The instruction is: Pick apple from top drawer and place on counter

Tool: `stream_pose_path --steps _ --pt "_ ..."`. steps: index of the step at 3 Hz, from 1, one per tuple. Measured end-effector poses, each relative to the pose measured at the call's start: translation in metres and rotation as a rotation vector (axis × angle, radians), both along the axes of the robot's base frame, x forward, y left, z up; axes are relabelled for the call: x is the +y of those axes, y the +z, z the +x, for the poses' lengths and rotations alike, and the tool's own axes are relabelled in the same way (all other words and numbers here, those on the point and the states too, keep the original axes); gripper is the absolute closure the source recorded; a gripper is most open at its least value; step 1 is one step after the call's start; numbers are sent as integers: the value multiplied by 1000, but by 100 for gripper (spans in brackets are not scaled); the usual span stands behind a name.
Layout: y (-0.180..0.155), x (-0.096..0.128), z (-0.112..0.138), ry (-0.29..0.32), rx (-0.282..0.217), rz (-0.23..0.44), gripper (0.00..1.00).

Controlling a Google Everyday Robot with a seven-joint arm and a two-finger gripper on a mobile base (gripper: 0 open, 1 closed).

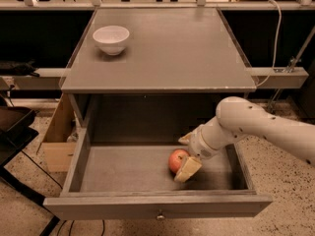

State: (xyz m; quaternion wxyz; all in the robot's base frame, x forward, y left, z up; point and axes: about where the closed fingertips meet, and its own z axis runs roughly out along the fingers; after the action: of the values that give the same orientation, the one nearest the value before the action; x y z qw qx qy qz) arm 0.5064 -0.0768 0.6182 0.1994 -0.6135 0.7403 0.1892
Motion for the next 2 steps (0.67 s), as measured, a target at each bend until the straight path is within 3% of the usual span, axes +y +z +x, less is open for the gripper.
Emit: stream_pose_path --steps 2 --pt "0 0 0 0 0 0 63"
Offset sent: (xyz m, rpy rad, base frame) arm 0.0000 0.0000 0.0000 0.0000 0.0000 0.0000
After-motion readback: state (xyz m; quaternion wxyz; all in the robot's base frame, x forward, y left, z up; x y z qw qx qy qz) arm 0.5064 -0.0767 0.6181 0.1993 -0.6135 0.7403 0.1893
